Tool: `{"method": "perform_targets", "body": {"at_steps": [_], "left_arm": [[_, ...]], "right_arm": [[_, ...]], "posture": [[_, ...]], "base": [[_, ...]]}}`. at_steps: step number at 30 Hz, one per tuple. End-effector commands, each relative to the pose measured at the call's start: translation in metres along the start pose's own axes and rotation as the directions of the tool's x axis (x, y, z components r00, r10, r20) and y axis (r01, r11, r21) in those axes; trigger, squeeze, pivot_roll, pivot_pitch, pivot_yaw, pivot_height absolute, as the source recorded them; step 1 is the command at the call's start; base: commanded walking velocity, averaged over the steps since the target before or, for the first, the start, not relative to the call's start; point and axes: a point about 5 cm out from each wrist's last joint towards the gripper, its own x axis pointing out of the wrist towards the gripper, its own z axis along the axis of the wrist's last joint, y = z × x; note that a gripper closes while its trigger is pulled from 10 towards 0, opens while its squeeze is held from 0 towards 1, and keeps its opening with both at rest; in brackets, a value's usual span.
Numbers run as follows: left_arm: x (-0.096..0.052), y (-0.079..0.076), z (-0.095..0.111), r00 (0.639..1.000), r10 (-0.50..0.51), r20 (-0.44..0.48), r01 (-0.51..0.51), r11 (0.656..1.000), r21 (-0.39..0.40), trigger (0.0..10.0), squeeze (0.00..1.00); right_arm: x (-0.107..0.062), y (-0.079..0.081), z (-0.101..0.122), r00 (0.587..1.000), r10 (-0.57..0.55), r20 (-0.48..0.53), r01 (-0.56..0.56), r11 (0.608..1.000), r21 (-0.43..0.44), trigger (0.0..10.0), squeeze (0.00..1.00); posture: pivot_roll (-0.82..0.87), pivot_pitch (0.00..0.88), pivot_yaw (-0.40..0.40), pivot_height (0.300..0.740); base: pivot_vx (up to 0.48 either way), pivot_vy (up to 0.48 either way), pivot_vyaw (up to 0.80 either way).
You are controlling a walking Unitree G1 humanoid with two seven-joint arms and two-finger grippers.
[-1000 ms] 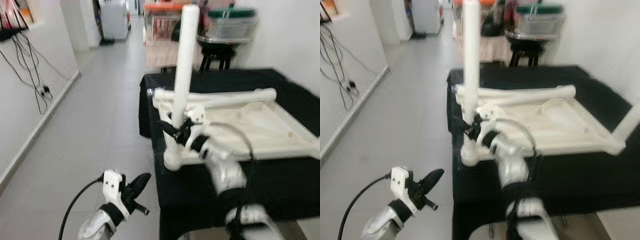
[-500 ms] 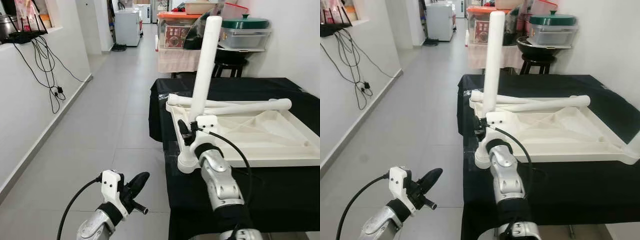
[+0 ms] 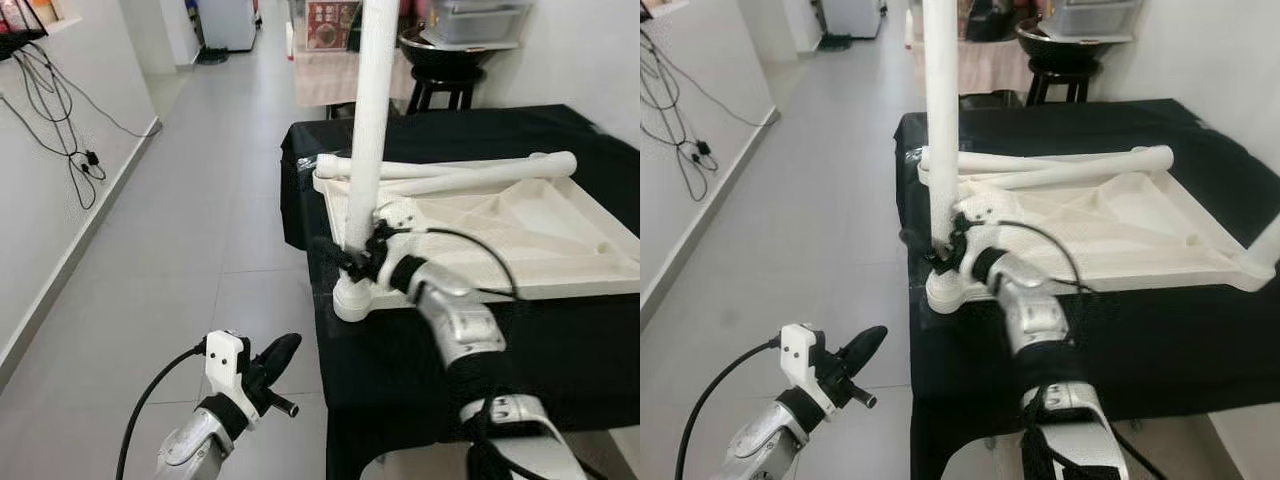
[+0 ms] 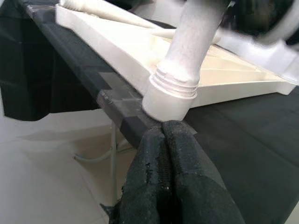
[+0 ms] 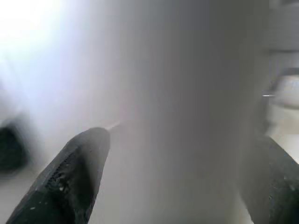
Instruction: Building children table
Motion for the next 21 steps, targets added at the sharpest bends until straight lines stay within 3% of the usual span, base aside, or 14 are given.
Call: {"method": "perform_targets", "body": {"at_steps": [1,4,5,6,7,8,15,19,21], "left_arm": [[-0.001,0.0,-0.004,1.0,0.007,-0.018,-0.007,1.0,0.001,10.0,0.0],[0.0,0.0,-0.004,1.0,0.008,-0.016,-0.008,1.0,0.002,10.0,0.0],[0.001,-0.001,-0.005,1.0,0.007,-0.016,-0.007,1.0,0.002,10.0,0.0],[0.001,-0.001,-0.005,1.0,0.007,-0.016,-0.007,1.0,0.002,10.0,0.0],[0.001,-0.001,-0.005,1.0,0.007,-0.016,-0.007,1.0,0.002,10.0,0.0],[0.002,-0.001,-0.005,1.0,0.006,-0.016,-0.006,1.0,0.001,10.0,0.0],[0.002,0.0,-0.006,1.0,0.001,-0.02,-0.001,1.0,-0.002,10.0,0.0],[0.001,0.0,-0.006,1.0,0.0,-0.022,0.0,1.0,-0.003,10.0,0.0],[-0.001,0.0,-0.005,1.0,0.002,-0.021,-0.003,1.0,-0.003,10.0,0.0]], "right_arm": [[0.003,0.009,-0.014,0.988,0.137,-0.069,-0.137,0.991,0.0,10.0,0.0],[0.005,0.005,-0.013,0.985,0.155,-0.076,-0.154,0.988,0.018,10.0,0.0],[0.008,0.002,-0.009,0.987,0.148,-0.058,-0.146,0.988,0.044,9.1,0.0],[0.008,0.002,-0.009,0.987,0.148,-0.058,-0.146,0.988,0.044,9.1,0.0],[0.008,0.002,-0.008,0.986,0.162,-0.047,-0.159,0.986,0.057,6.0,0.0],[0.007,0.003,-0.008,0.982,0.183,-0.039,-0.179,0.981,0.078,0.4,0.0],[-0.003,-0.001,-0.013,0.974,0.222,-0.047,-0.216,0.971,0.102,0.0,0.0],[-0.012,-0.008,-0.027,0.99,0.089,-0.111,-0.084,0.995,0.055,0.0,0.0],[-0.015,-0.001,-0.041,0.992,-0.004,-0.129,0.01,0.999,0.046,0.0,0.0]], "posture": [[0.02,0.0,-0.025,0.74],[0.02,0.0,-0.027,0.74],[0.02,0.0,-0.025,0.74],[0.02,0.0,-0.025,0.74],[0.02,0.0,-0.025,0.74],[0.01,0.0,-0.02,0.74],[0.0,0.0,-0.002,0.74],[0.0,0.0,-0.002,0.74],[-0.01,0.0,-0.004,0.74]], "base": [[0.0,0.0,0.0],[0.0,0.0,0.0],[0.0,0.0,0.0],[0.0,0.0,0.0],[0.0,0.0,0.0],[0.0,0.0,0.0],[0.0,0.0,0.0],[0.0,0.0,0.0],[0.0,0.0,0.0]]}}
